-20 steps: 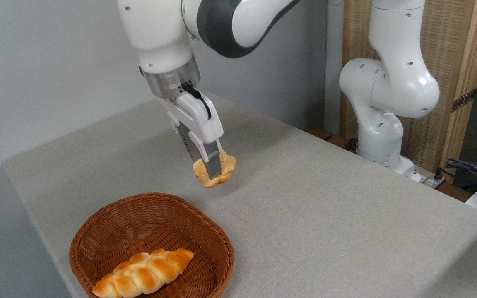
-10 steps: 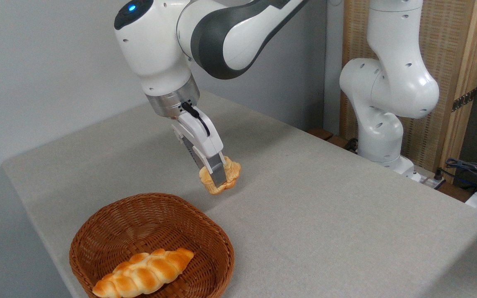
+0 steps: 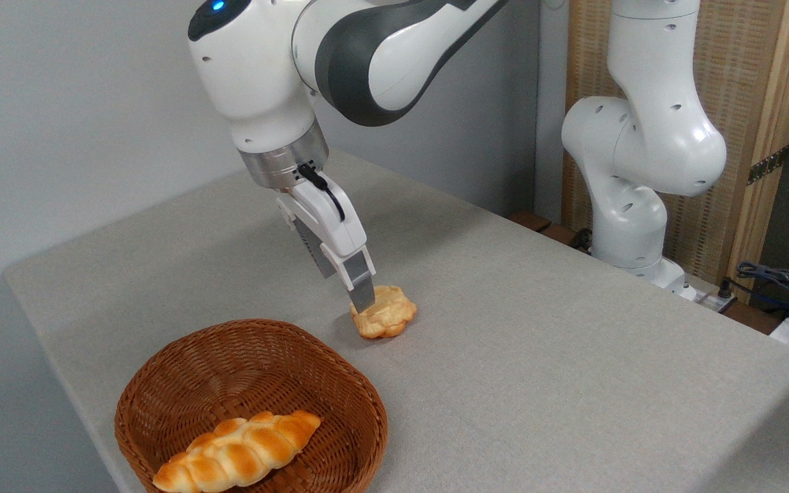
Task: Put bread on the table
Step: 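Carry the bun beside the basket and lower it onto the table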
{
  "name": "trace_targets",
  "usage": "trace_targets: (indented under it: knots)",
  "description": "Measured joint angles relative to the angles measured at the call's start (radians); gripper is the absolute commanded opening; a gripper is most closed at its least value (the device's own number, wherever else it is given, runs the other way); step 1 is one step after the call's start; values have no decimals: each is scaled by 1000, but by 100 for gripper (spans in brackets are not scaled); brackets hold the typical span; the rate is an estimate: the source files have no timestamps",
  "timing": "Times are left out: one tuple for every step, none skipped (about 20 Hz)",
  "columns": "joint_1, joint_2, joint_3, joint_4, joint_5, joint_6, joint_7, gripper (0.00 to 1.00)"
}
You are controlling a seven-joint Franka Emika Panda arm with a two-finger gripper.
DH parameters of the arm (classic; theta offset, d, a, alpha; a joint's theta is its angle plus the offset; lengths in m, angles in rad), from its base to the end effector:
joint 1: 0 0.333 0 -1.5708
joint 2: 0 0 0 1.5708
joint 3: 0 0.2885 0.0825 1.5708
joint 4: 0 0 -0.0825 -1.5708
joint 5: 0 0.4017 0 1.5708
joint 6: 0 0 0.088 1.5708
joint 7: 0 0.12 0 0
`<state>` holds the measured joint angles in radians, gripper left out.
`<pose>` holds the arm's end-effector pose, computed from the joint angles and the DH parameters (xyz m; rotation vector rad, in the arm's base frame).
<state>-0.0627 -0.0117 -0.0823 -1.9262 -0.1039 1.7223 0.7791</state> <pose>0.5414 -0.0902 0.4307 2.6829 -1.2933 -0.2262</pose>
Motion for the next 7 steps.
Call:
trace_targets:
  knots:
    - [0,-1,1,4,0,24,0,100]
    - [1,-4,4,8,0,60,0,100]
    - [1,-9,8,14,0,97,0,100]
    - [3,-14,12,18,1,132,0,100]
    - [6,-20,16,21,5,162,0,100]
    - [8,-24,22,22,11,179,0,100]
    - [9,-28,31,24,15,190,0,100]
